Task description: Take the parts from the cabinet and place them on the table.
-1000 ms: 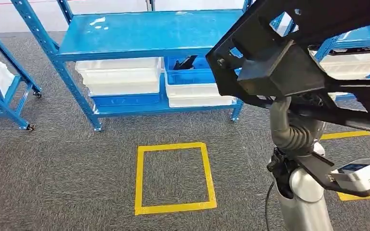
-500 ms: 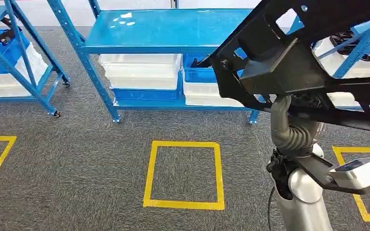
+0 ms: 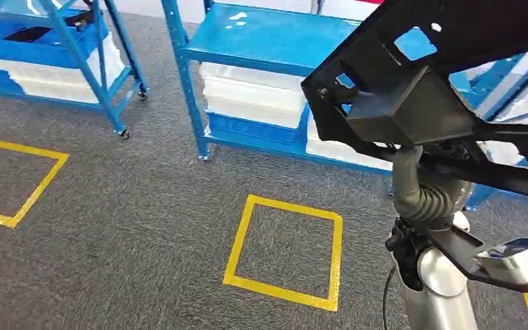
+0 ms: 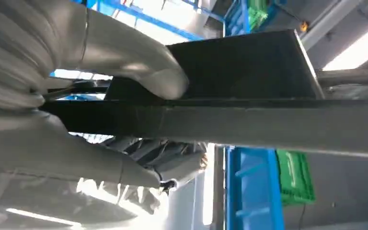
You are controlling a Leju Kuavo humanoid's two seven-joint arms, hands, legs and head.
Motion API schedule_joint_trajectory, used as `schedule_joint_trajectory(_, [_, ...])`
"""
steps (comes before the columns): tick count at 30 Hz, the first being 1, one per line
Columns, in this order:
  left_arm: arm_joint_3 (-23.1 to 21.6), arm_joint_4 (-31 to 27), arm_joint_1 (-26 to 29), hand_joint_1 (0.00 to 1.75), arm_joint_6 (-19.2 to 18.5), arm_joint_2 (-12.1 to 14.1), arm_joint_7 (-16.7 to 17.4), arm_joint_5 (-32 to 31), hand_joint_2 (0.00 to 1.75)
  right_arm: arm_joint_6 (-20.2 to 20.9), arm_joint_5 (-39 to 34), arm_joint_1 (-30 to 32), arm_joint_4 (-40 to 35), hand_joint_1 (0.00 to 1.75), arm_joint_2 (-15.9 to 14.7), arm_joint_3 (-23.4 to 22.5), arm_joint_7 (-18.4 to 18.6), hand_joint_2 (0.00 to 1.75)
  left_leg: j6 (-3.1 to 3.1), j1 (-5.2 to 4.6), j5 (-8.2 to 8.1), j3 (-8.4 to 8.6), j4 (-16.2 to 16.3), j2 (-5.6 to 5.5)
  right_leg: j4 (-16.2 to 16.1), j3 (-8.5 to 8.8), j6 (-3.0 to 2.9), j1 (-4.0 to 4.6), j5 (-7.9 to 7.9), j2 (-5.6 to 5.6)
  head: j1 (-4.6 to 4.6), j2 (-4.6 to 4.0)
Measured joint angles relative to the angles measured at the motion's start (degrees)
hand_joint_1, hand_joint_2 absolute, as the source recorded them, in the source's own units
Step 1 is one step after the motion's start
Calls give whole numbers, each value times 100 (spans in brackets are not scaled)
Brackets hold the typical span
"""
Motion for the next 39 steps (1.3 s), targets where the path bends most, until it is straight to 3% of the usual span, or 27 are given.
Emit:
schedule_joint_trajectory(1, [2, 0, 6, 0, 0, 2, 7, 0, 175, -6, 2, 26, 0, 175, 0, -11, -2, 175, -2, 0, 16, -11, 1, -72, 116, -51, -1, 0, 25, 4, 18, 0])
schedule_joint_trajectory(2, [2, 0, 13, 0, 0, 2, 7, -2, 175, -17, 0, 41, 0, 175, -2, -22, -4, 175, -9, 1, 29, -17, 3, -161, -72, 51, -7, -2, 205, 7, 35, 0])
schedule_joint_trajectory(4, [0, 0, 14, 0, 0, 2, 7, -2, 175, -35, 0, 41, -18, 175, -2, -31, -9, 175, -37, 12, 50, -11, 7, -316, -987, 518, -18, -4, 704, 94, 72, 0])
schedule_joint_trajectory(5, [0, 0, 14, 0, 0, 2, 7, -2, 175, -35, 0, 40, -42, 175, -7, -33, -15, 175, -56, 23, 62, -18, 9, -376, -1495, 765, -29, -15, 891, 329, 96, 0])
schedule_joint_trajectory(6, [0, 0, 3, 0, 0, 2, 7, -4, 175, -37, 0, 45, -52, 175, -11, -37, -26, 175, -95, -4, 81, -49, 29, -436, -1635, 818, -34, -21, 814, 494, 101, 0])
schedule_joint_trajectory(8, [0, -2, 2, 0, 0, 2, 2, -7, 175, -50, -2, 62, -81, 175, -20, -64, -28, 175, -178, 37, 147, -104, -9, -539, -1688, 815, -40, 10, 812, 435, 83, 0])
schedule_joint_trajectory(9, [0, 0, 21, 0, 0, 2, 5, -7, 175, -50, -2, 58, -81, 175, -26, -77, -28, 175, -226, 54, 184, -104, -49, -599, -1688, 819, -67, 23, 829, 398, 79, 0])
schedule_joint_trajectory(10, [0, 2, 31, 0, 0, 6, 7, -7, 175, -50, -2, 50, -83, 175, -26, -79, -26, 175, -267, 19, 210, -121, -54, -637, -1734, 838, -125, -37, 874, 328, 62, 0])
schedule_joint_trajectory(12, [0, 0, 27, 0, 9, 17, 11, -7, 175, -50, -4, 49, -109, 175, -26, -83, -41, 175, -278, 7, -47, -219, 214, -154, -1768, 822, -192, -63, 920, 190, -43, 0])
schedule_joint_trajectory(14, [0, 0, 8, 0, 9, 31, 11, -9, 175, -55, -9, 52, -129, 175, -26, -109, -42, 175, -320, 25, -560, -572, 1151, -33, -1767, 813, -205, -52, 926, 34, -116, 0])
schedule_joint_trajectory(16, [2, 0, -2, 0, 13, 37, 9, -11, 175, -55, -11, 63, -131, 175, -31, -125, -41, 175, -357, 46, -764, -768, 1780, -13, -1765, 811, -202, -59, 929, -116, -146, 0])
schedule_joint_trajectory(17, [2, 0, -12, 0, 15, 42, 13, -11, 175, -55, -11, 69, -133, 175, -31, -125, -42, 175, -376, 69, -686, -666, 1685, 7, -1764, 814, -197, -66, 931, -189, -162, 0])
schedule_joint_trajectory(19, [2, 0, -13, 0, 13, 57, 26, -17, 175, -55, -11, 69, -140, 175, -31, -129, -42, 175, -420, 121, -292, -114, 743, 128, -1748, 821, -154, -103, 922, -310, -170, 0])
schedule_joint_trajectory(20, [0, -2, -15, 0, 7, 57, 26, -24, 175, -55, -11, 68, -153, 175, -31, -131, -44, 175, -452, 144, -102, 207, 187, 372, -1719, 827, -107, -101, 906, -354, -181, 0])
schedule_joint_trajectory(21, [-9, -4, -36, 0, 0, 28, 26, -31, 175, -55, -9, 78, -179, 175, -33, -133, -44, 175, -468, 112, -168, 273, -5, 623, -1694, 817, -62, -61, 887, -388, -241, 0])
schedule_joint_trajectory(22, [-9, -7, -47, 0, 0, 28, 26, -37, 175, -57, -11, 72, -192, 175, -44, -144, -48, 175, -374, 121, -118, 231, -3, 491, -1680, 812, -35, -37, 883, -428, -214, 0])
schedule_joint_trajectory(23, [-9, -7, -47, 0, 0, 28, 26, -42, 175, -59, -11, 67, -201, 175, -42, -155, -59, 175, -348, 112, -117, 194, 9, 449, -1697, 818, -10, -26, 898, -480, -144, 0])
schedule_joint_trajectory(25, [-9, -7, -45, 0, 0, 28, 33, -42, 175, -59, -11, 68, -208, 175, -44, -166, -66, 175, -245, 66, -87, 132, 14, 305, -1732, 863, 57, -43, 917, -610, -142, 0])
schedule_joint_trajectory(26, [-11, -7, -44, 0, 0, 26, 37, -42, 175, -59, -11, 66, -212, 175, -44, -179, -66, 175, -181, 88, -48, 127, -14, 244, -1710, 828, 104, -72, 848, -476, -129, 0])
schedule_joint_trajectory(28, [-9, -7, -52, 0, 4, 39, 48, -44, 175, -61, -13, 82, -232, 175, -48, -190, -72, 175, -116, 83, -13, 78, -14, 125, -1194, 611, 86, -77, 454, -106, -107, 0])
schedule_joint_trajectory(30, [-11, -7, -64, 0, 7, 42, 57, -46, 175, -63, -13, 101, -236, 175, -81, -217, -72, 175, -69, 63, 16, 20, -11, -43, -130, 112, 84, -51, 13, 2, -17, 0])
schedule_joint_trajectory(31, [-13, -7, -59, 0, 4, 42, 66, -50, 175, -66, -13, 121, -236, 175, -83, -221, -74, 175, -63, 57, 23, 10, -10, -118, 119, -12, 78, -43, -19, 12, 7, 0])
schedule_joint_trajectory(33, [-13, -7, -51, 0, 4, 42, 81, -52, 175, -72, -13, 132, -236, 175, -85, -221, -74, 175, -65, 57, 37, 12, -8, -298, -184, 126, 51, -40, 304, 47, 37, 0])
schedule_joint_trajectory(35, [-13, -7, -57, 0, 7, 42, 88, -57, 175, -72, -13, 131, -253, 175, -85, -227, -74, 175, -86, 63, 50, 30, -6, -465, -1203, 595, 17, -44, 846, 249, 79, 0])
schedule_joint_trajectory(36, [-15, -7, -58, 0, 4, 33, 88, -57, 175, -72, -13, 126, -260, 175, -90, -230, -74, 175, -106, 87, 62, 10, -7, -519, -1538, 733, -18, -56, 906, 639, 96, 0])
schedule_joint_trajectory(37, [-17, -7, -75, 0, 7, 33, 94, -59, 175, -74, -11, 133, -271, 175, -92, -236, -76, 175, -144, 63, 81, -36, 18, -602, -1666, 763, -25, -56, 880, 722, 74, 0])
schedule_joint_trajectory(39, [-17, -9, -59, 0, 4, 33, 96, -59, 175, -74, -11, 116, -284, 175, -94, -249, -79, 175, -244, 110, 152, -124, -29, -726, -1701, 773, -29, -18, 839, 622, 85, 0])
